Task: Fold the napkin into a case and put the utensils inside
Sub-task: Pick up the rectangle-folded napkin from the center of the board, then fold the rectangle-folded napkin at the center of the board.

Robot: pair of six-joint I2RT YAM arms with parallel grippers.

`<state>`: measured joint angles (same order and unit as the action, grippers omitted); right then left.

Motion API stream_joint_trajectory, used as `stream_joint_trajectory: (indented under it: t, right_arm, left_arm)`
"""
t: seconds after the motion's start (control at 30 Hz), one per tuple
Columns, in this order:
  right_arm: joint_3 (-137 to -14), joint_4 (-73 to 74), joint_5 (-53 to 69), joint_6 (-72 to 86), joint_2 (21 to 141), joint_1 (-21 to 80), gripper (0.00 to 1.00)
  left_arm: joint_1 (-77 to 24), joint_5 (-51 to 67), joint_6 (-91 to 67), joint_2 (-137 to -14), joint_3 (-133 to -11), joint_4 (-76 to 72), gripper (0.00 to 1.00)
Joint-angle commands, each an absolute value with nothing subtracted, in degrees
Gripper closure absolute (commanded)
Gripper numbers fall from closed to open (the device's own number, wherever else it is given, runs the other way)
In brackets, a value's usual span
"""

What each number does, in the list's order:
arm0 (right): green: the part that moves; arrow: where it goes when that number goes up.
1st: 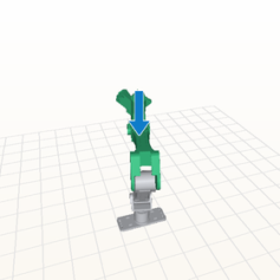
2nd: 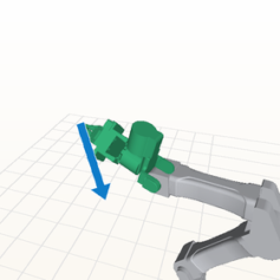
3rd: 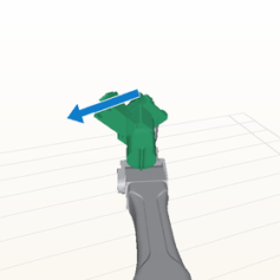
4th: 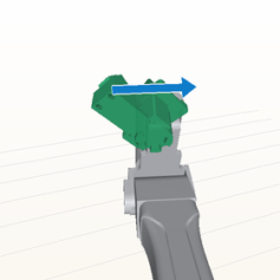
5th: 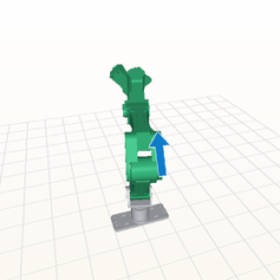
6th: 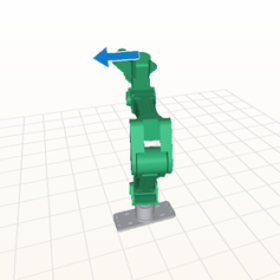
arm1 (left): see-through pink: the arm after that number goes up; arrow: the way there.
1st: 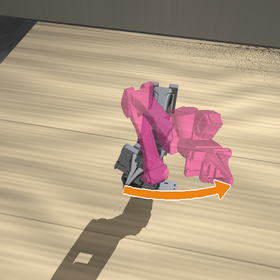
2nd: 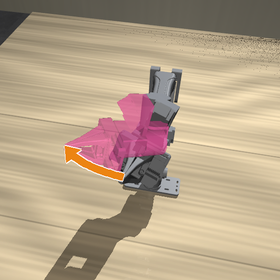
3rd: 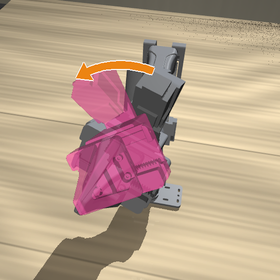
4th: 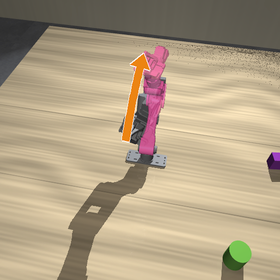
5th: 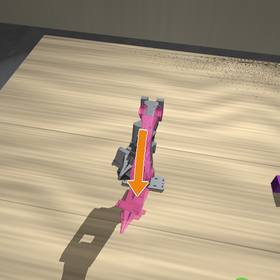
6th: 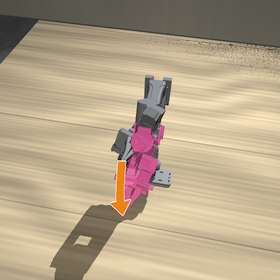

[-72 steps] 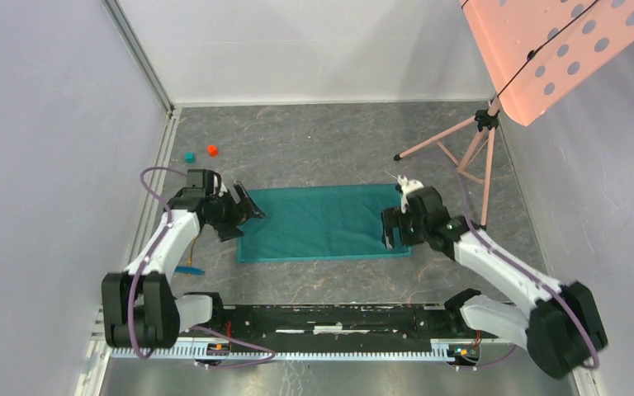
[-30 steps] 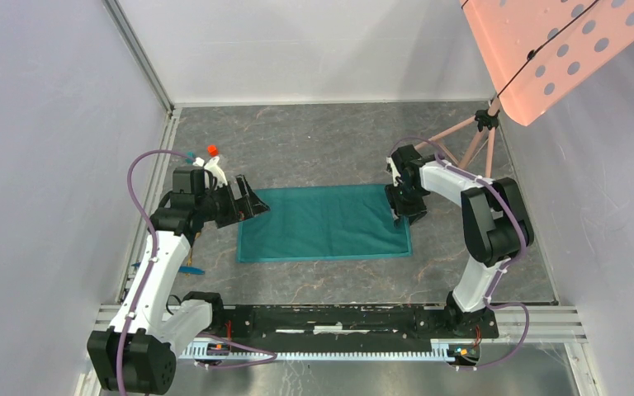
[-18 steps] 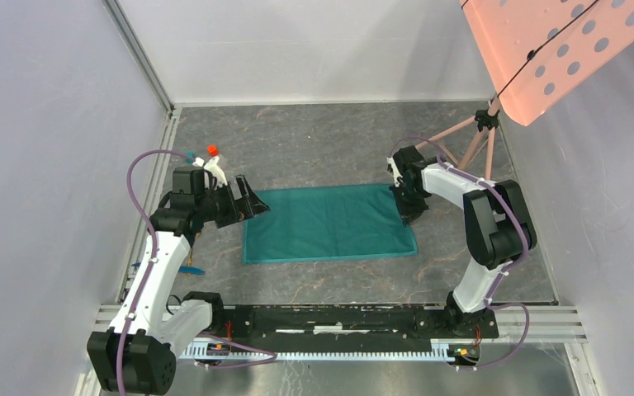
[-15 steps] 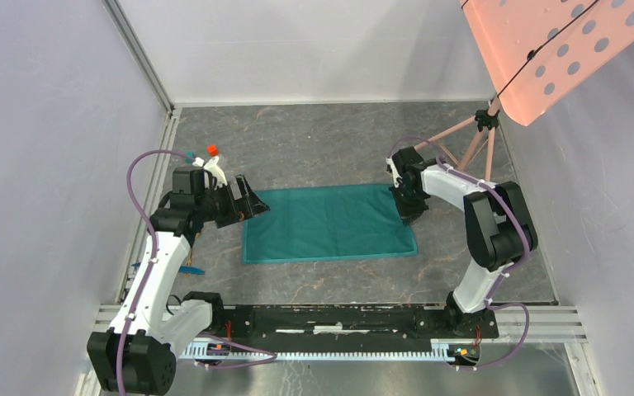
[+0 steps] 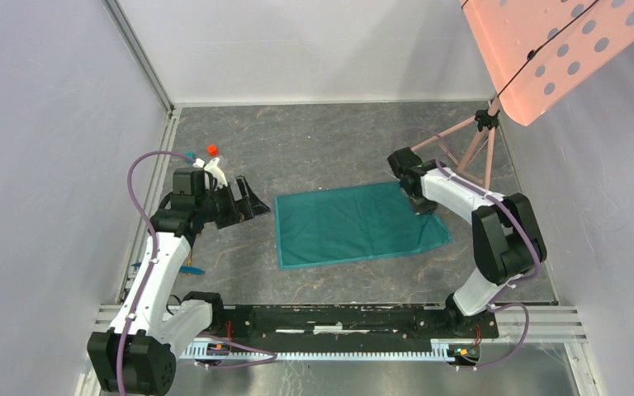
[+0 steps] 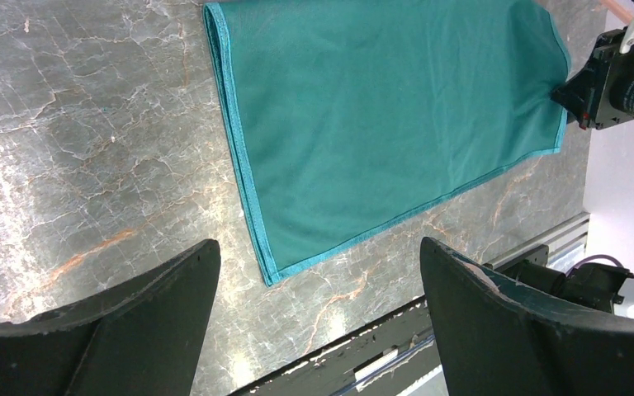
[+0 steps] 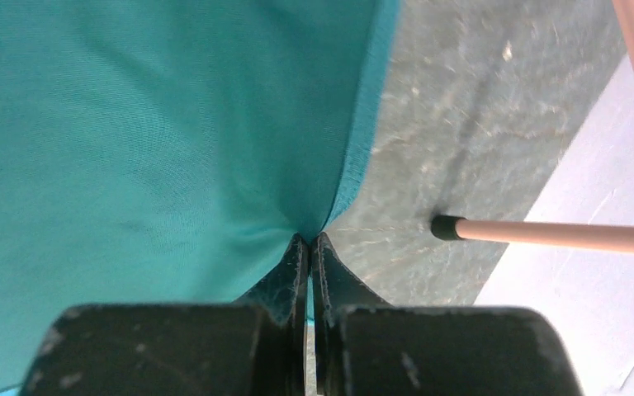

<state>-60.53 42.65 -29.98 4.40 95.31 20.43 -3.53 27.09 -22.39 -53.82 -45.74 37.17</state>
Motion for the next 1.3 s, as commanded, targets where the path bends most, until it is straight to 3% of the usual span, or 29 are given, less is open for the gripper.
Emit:
stream_joint_trajectory:
  t: [0.0, 0.3, 0.47, 1.27]
  right_arm:
    - [-65.7, 44.9, -26.3, 4.7, 94.4, 28.8, 1.00]
    - [-72.6, 37.5, 2.8, 12.9, 100.7, 42.6, 1.00]
    - [-76.7, 33.0, 10.4, 16.2, 105.2, 46.9, 1.00]
    - [-86.4, 30.8, 14.5, 21.5, 112.3, 50.5, 1.00]
  left_arm:
    - [-3.7, 26.8, -20.6, -52.7, -45.6, 35.3, 0.04]
    - [-3.7, 25.9, -20.7, -51.6, -45.5, 35.4, 0.04]
    - [-3.7, 25.5, -20.8, -50.8, -45.5, 35.4, 0.04]
    - [-3.7, 25.3, -20.7, -50.4, -45.4, 35.3, 0.04]
